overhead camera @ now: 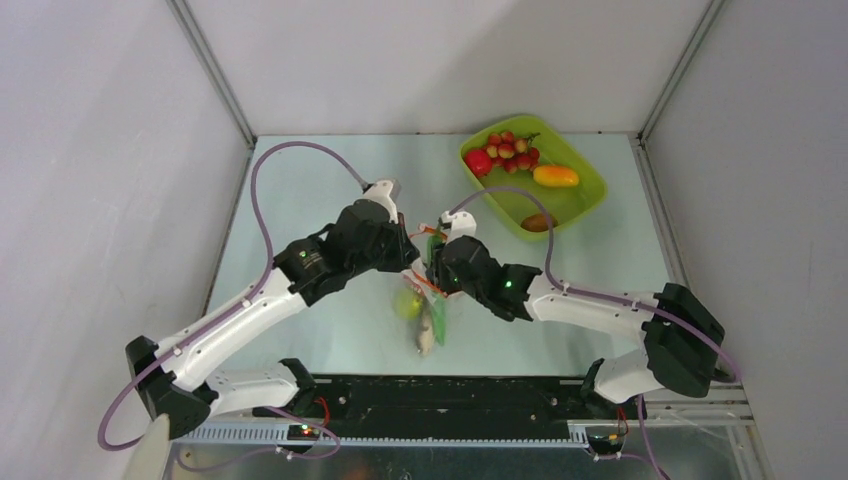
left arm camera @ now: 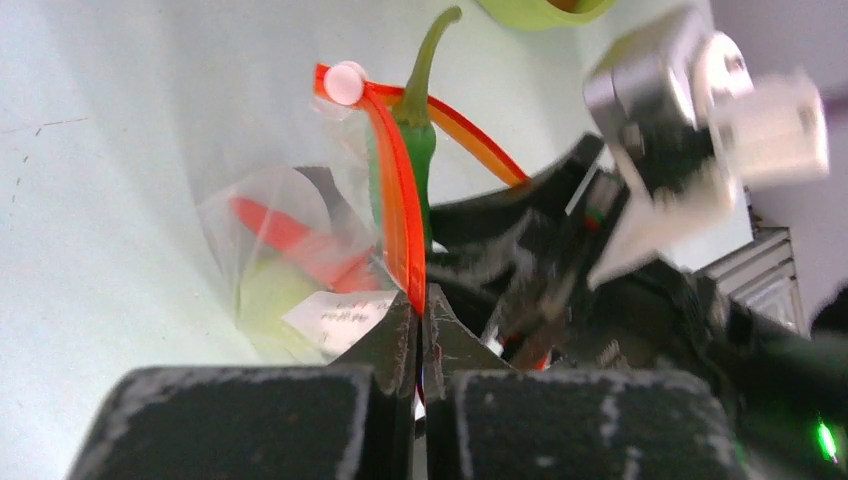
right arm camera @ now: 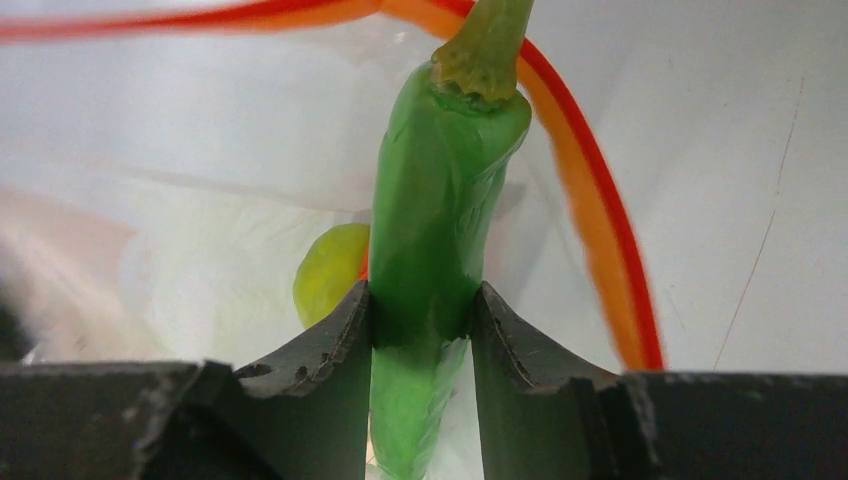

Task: Place the food in the zip-top bag and seal the zipper
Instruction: Place the fake vegetable in the zipper food storage bag, then adjust the zipper food storage bag at the center of the board.

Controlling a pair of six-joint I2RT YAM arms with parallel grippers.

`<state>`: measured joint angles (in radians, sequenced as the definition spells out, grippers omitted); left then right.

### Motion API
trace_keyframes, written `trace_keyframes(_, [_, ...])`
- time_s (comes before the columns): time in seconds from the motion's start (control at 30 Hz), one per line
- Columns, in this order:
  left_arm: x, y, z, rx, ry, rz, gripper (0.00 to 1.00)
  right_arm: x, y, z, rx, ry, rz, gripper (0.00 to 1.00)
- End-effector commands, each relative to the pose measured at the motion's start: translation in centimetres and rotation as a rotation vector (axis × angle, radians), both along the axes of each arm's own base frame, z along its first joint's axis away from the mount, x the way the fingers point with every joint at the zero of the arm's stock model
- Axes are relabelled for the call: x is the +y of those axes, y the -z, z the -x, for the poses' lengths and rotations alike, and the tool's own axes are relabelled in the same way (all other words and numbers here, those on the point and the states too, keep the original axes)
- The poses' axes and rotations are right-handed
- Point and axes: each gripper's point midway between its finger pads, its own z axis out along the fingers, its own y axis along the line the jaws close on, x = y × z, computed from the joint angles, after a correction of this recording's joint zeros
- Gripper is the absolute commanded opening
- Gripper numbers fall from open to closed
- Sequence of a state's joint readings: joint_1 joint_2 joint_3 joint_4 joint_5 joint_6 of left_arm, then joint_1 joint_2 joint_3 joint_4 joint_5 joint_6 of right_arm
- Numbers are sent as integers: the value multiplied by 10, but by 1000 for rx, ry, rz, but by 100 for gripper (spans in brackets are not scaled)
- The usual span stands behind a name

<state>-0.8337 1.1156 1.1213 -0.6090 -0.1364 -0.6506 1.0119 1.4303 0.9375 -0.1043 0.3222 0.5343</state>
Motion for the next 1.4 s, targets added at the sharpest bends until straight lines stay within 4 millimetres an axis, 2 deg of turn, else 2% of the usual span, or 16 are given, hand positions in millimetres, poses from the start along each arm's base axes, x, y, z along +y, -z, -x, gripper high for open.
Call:
trace_keyframes(0.0, [1,-20,-15,-54,-70,10,0,7,-19,23,-111,-126,100,4])
trace_keyframes(0.1, [0,-18,-18,-47,-78,7,0,16,-28,39,-130,-215,87,10])
trace_keyframes(0.27, [5,-17,-18,-52,-98,-4,1,17,-36,56,-120,-295,41,24])
trace_keyframes(0.33, [6,-20,-18,-62,-98,6,1,19,-39,63,-116,-342,29,31])
trace_keyframes(0.37, [6,-22,-17,-69,-90,9,1,19,-38,65,-110,-353,28,41])
trace_keyframes(0.4, [3,-25,-16,-75,-76,23,1,18,-42,65,-117,-349,20,46])
trace_keyframes(0.43, [3,-28,-15,-84,-63,28,0,17,-44,64,-121,-344,20,58])
trace_keyframes(0.5, [-3,-32,-11,-100,-19,56,0,10,-52,58,-143,-300,15,73])
trace_keyframes(0.67, [-11,-40,0,-133,70,105,0,-6,-87,44,-202,-227,-64,88])
trace_keyframes(0.83, [-6,-41,0,-145,57,99,1,-28,-131,31,-288,-180,-163,94])
trace_keyframes(0.97, [-4,-42,-1,-154,56,89,1,-51,-148,24,-312,-121,-187,99])
trace_keyframes(1.13, [-3,-45,-2,-168,53,85,1,-79,-136,1,-294,-27,-136,96])
trace_keyframes(1.23, [-2,-46,-2,-167,54,84,1,-83,-129,-4,-249,-14,-146,88])
trace_keyframes(1.37, [-2,-43,1,-160,57,91,1,-79,-112,-3,-208,-35,-149,84])
